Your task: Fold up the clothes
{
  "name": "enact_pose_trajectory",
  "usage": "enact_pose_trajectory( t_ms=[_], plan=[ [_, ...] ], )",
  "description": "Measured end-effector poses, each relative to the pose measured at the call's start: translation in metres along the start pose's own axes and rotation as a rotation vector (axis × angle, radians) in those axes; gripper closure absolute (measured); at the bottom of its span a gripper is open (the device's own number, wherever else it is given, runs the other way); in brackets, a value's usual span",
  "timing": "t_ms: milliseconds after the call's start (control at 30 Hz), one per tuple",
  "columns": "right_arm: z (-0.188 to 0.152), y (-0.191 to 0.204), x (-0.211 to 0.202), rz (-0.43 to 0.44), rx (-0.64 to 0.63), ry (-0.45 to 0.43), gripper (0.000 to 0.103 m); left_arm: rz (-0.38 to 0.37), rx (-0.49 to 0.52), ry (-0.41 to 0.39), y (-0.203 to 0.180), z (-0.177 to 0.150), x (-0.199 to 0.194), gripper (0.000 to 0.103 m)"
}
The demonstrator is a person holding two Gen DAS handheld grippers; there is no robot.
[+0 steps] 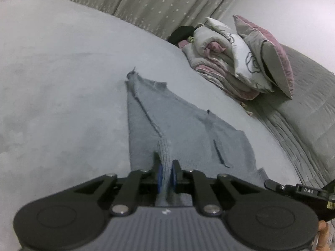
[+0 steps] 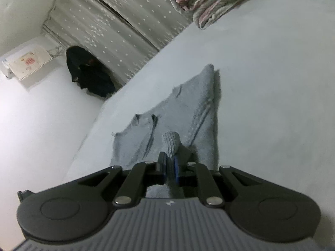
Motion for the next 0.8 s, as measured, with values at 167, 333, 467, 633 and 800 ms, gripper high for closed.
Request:
enact_pose_trajectory(
  t_ms=[167,333,467,633,800],
  plan=[
    [0.001,0.000,0.002,-0.033,-0.031,0.015,0.085,-0.002,-0.025,-0.011,-0.002,0.001,-0.008,0.072],
    [0.003,0.001,0.001,-0.048,-0.045,0.011,0.085,-0.008,0.006,0.000,-0.008,-0.001,-0.003,0.075],
    [0.004,0.013,-0.003,-0.053,-0.076,0.003,0.084,-0.013,0.109,-0.049,-0.026,-0.005,-0.009,0.095],
    [0.004,0.033,-0.005,-0.022,-0.118,0.004,0.057,-0.129,0.336,-0.102,-0.076,-0.022,-0.039,0.095],
    [0.000,0.049,-0.002,0.001,-0.165,0.056,0.057,-0.219,0.601,-0.033,-0.123,-0.075,-0.059,0.095]
  ],
)
Point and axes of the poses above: each gripper's, at about its wrist camera, not at the fingertips, and x roughly the way its jaws point, y to its left, z to its top, the point moved 7 cm from there along x, roughly the way its jaws point, and after that the axes turned 2 degrees about z, right-handed, at the moved point
